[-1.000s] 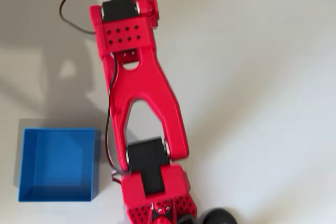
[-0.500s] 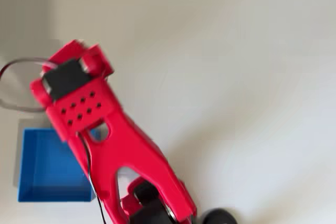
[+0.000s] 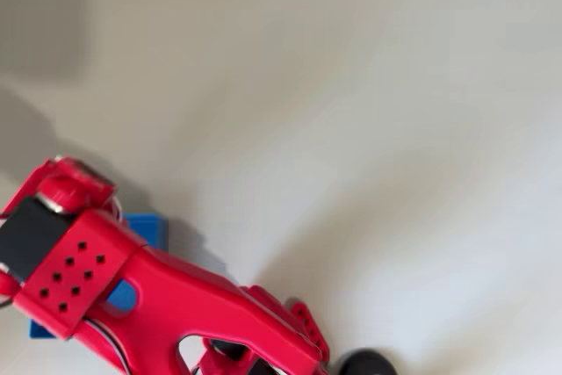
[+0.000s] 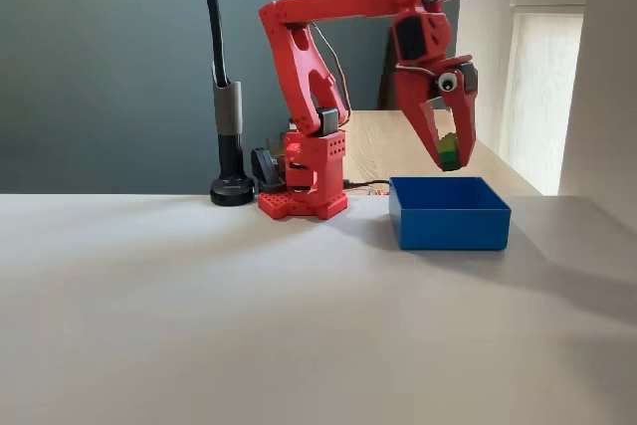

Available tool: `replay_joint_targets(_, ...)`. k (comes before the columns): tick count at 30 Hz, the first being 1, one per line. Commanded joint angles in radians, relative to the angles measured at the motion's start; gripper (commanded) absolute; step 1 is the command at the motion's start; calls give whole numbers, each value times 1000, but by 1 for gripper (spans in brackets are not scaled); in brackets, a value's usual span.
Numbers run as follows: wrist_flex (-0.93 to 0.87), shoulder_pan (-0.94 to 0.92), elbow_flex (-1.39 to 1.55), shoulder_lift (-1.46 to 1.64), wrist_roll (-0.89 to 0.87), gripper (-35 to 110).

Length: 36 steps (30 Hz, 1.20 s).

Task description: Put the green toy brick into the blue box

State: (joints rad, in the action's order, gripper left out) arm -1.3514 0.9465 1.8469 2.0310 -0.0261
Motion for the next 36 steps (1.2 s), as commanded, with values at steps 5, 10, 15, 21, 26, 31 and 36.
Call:
replay_joint_targets(5,-32,126,-80,51,-52,0)
replay_joint_targets(10,-31,156,-83,-2,-77,0)
replay_joint_targets(15,-41,146,-112,-158,-112,0)
replay_joint_targets(21,-41,144,-149,-287,-126,0)
replay_joint_targets(26,-41,149,-164,-365,-123,0)
replay_joint_targets(31,-44,150,-166,-437,-101,0)
replay_joint_targets(36,-57,160,-166,-462,-40,0)
